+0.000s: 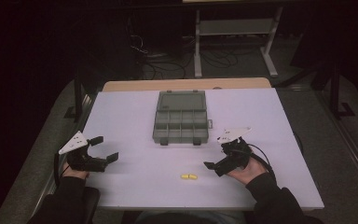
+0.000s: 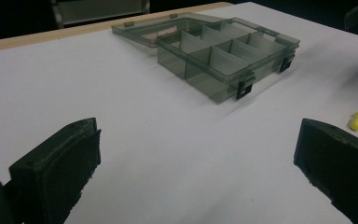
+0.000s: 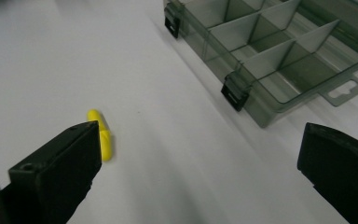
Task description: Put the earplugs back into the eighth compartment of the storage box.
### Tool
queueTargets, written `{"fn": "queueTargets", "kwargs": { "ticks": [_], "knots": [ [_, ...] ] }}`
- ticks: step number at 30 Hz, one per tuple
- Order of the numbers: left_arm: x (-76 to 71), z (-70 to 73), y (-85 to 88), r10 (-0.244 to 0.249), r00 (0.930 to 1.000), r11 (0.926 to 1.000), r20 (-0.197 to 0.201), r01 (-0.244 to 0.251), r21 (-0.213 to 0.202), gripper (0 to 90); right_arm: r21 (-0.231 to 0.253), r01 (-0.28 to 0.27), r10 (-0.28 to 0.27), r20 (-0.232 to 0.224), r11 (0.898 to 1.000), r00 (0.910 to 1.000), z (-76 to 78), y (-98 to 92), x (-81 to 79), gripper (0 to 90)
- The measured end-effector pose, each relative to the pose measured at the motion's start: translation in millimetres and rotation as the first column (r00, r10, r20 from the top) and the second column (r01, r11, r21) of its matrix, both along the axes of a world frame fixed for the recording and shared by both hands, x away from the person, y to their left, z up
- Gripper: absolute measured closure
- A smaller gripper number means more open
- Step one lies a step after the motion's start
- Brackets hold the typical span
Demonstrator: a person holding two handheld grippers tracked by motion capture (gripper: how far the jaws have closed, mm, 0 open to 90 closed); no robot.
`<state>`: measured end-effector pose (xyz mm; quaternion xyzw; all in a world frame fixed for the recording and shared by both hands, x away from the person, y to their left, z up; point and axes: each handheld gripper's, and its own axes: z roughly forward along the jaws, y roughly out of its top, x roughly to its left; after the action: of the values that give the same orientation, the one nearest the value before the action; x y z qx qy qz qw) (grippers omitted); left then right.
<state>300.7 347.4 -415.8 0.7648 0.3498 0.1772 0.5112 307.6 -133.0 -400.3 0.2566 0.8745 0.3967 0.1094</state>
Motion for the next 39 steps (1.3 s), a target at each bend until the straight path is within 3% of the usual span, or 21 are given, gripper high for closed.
{"fn": "queueTargets", "kwargs": {
  "ticks": [8,11,19,23,26,29,33,39],
  "knots": [
    [0.1,0.0,-0.1,0.000,1.0000,1.0000,0.001,0.000,-0.001,0.0,-0.036,-0.056,0.054,-0.033,0.998,0.9980,-8.6,17.8,-1.1,0.0],
    [0.0,0.1,-0.1,0.000,1.0000,1.0000,0.002,0.000,-0.001,0.0,-0.057,-0.078,0.074,-0.068,0.995,0.9949,-12.9,25.8,-1.1,0.0],
    [0.2,0.1,-0.2,-0.003,1.0000,1.0000,0.002,0.003,-0.001,0.0,-0.101,-0.119,0.110,-0.085,0.988,0.9902,-20.9,42.5,-4.1,0.0],
    [-0.1,0.2,-0.3,-0.003,1.0000,1.0000,0.002,0.003,-0.002,0.0,-0.114,-0.158,0.148,-0.094,0.981,0.9845,-24.0,50.1,-6.8,4.4],
    [-0.4,0.5,-0.1,-0.003,1.0000,1.0000,0.003,0.003,-0.005,0.0,-0.132,-0.187,0.174,-0.104,0.973,0.9792,-26.2,55.0,-8.7,13.6],
    [-0.3,0.4,-0.2,-0.008,1.0000,0.9999,0.003,0.008,-0.006,0.0,-0.150,-0.208,0.197,-0.085,0.967,0.9767,-27.0,58.2,-12.0,20.9],
    [-0.3,0.2,-1.2,-0.017,0.9999,0.9998,0.004,0.017,-0.005,0.0,-0.153,-0.244,0.230,-0.107,0.958,0.9674,-29.1,60.6,-12.9,33.4],
    [-0.2,0.3,-0.6,-0.013,0.9999,0.9999,0.004,0.013,-0.005,0.0,-0.180,-0.259,0.240,-0.122,0.949,0.9631,-33.8,64.9,-13.7,49.8]
  ]
}}
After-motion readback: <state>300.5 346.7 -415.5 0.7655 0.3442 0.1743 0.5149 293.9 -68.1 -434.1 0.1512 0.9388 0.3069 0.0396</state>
